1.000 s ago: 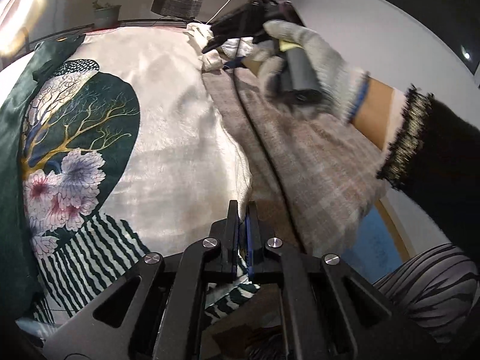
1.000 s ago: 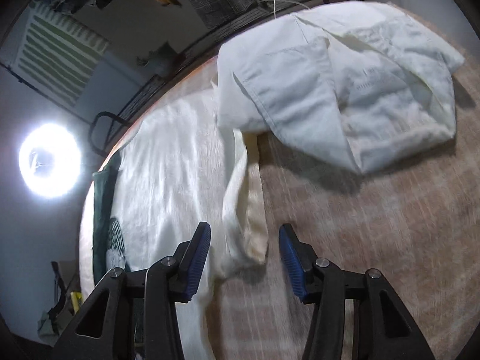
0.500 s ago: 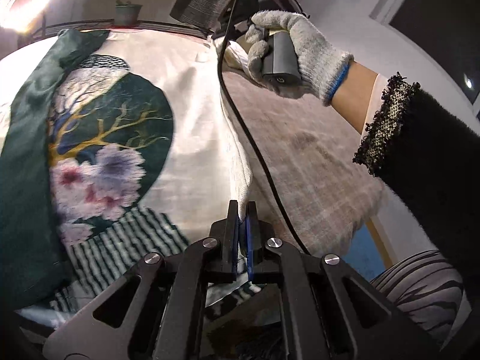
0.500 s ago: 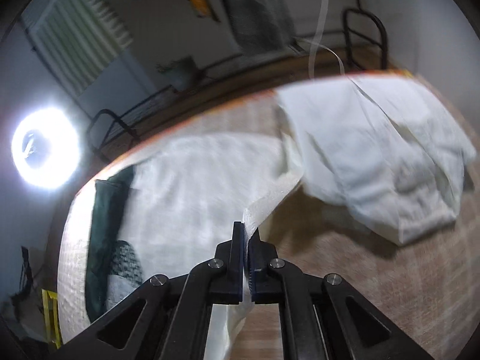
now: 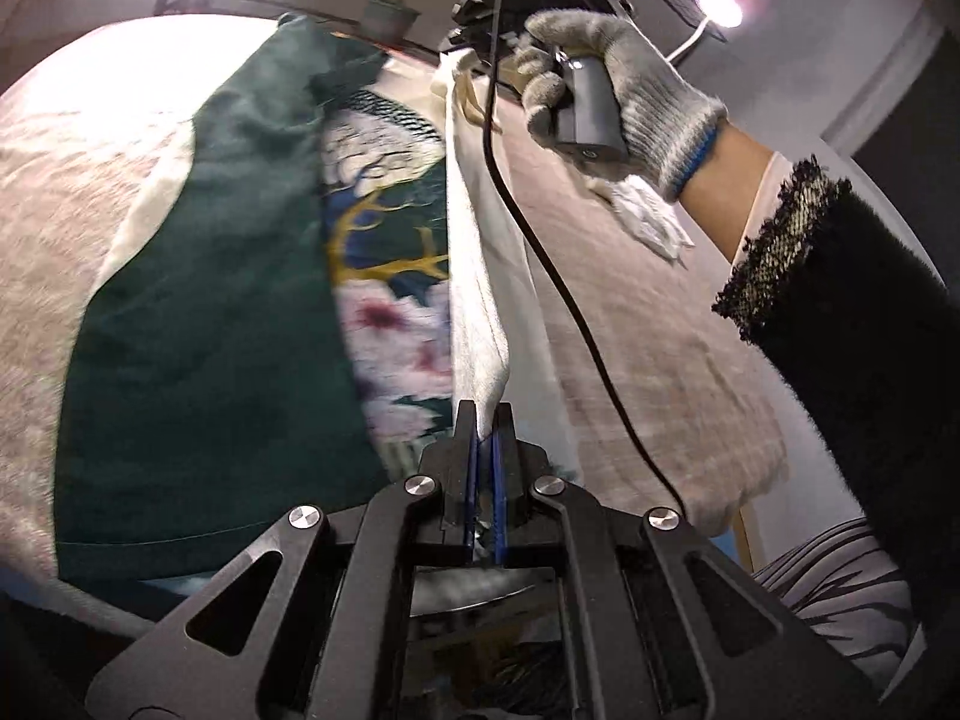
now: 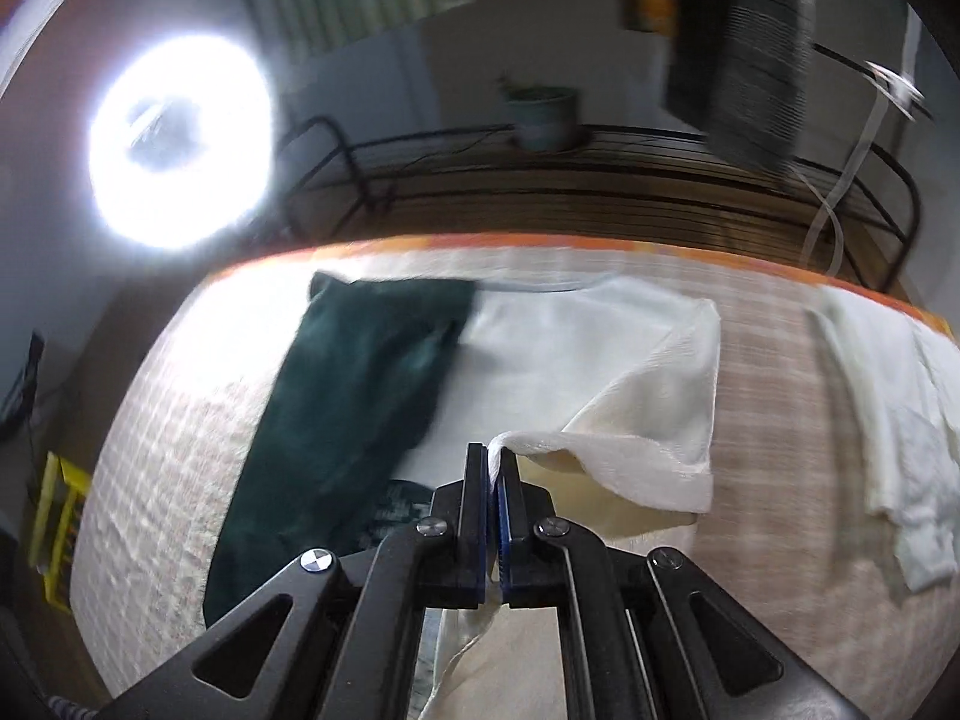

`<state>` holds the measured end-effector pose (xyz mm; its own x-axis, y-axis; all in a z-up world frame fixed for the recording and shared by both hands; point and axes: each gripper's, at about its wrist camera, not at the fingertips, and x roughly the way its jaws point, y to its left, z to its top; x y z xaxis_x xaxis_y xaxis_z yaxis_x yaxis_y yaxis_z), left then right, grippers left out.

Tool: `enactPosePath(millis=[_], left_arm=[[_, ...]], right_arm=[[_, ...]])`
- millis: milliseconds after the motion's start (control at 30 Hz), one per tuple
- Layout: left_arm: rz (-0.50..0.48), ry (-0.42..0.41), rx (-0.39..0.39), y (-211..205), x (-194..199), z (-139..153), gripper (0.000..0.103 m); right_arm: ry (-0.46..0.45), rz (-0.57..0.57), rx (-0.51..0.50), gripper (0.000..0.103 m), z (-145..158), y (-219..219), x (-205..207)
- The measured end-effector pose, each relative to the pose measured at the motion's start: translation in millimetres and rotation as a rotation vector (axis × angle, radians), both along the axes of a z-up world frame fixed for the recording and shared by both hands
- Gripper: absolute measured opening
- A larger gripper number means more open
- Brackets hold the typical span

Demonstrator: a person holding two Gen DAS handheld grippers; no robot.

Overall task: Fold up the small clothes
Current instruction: 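Fold the cream side over onto the green fold, then open both tools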

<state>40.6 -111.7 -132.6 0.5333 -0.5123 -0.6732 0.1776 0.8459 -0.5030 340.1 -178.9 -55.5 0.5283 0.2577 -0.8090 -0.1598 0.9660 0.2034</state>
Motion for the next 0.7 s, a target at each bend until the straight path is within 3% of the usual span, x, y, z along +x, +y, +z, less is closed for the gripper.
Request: enactPosePath(millis=[133, 333, 367, 400, 433, 467, 500, 533, 633, 700], left_arm=[[0.028, 0.024, 0.013, 16.5, -3.0, -8.2, 0.002], [0.041, 0.021, 0.076, 24.0, -5.4, -10.2, 0.002], [0.037, 0.026, 0.075, 24.5, -5.4, -9.6, 0.002], [0.029, 0.031, 0.073, 24.8, -7.0, -8.0, 0.002], [0.020, 0.033, 0.078, 24.7, -8.5, -5.9, 0.004], [0.011, 0.032, 0.088, 24.6, -9.3, -3.2, 0.015], [0.000, 0.025, 0.092, 25.3, -11.4, 0.9, 0.032], [-0.003, 0.007, 0.089, 27.8, -14.8, 5.7, 0.038], [-0.008, -0.067, 0.090, 38.3, -31.9, 24.1, 0.040], [-0.007, -0.105, 0.102, 44.5, -37.1, 35.5, 0.040]], right_arm=[[0.022, 0.071, -0.047, 0.000, -17.8, 45.6, 6.0], [0.059, 0.125, -0.044, 0.001, -41.1, 77.1, 11.7], [0.079, 0.125, -0.034, 0.004, -45.1, 77.6, 14.0], [0.102, 0.123, -0.023, 0.014, -48.2, 77.1, 16.5], [0.131, 0.126, 0.010, 0.023, -50.7, 73.6, 18.1], [0.146, 0.133, 0.045, 0.037, -50.4, 70.9, 17.9], [0.151, 0.145, 0.086, 0.037, -47.1, 65.3, 17.0], [0.140, 0.159, 0.140, 0.037, -38.8, 56.2, 15.2], [0.088, 0.168, 0.304, 0.037, -12.4, 18.4, 8.8], [0.042, 0.099, 0.315, 0.043, -0.7, -10.6, 7.2]])
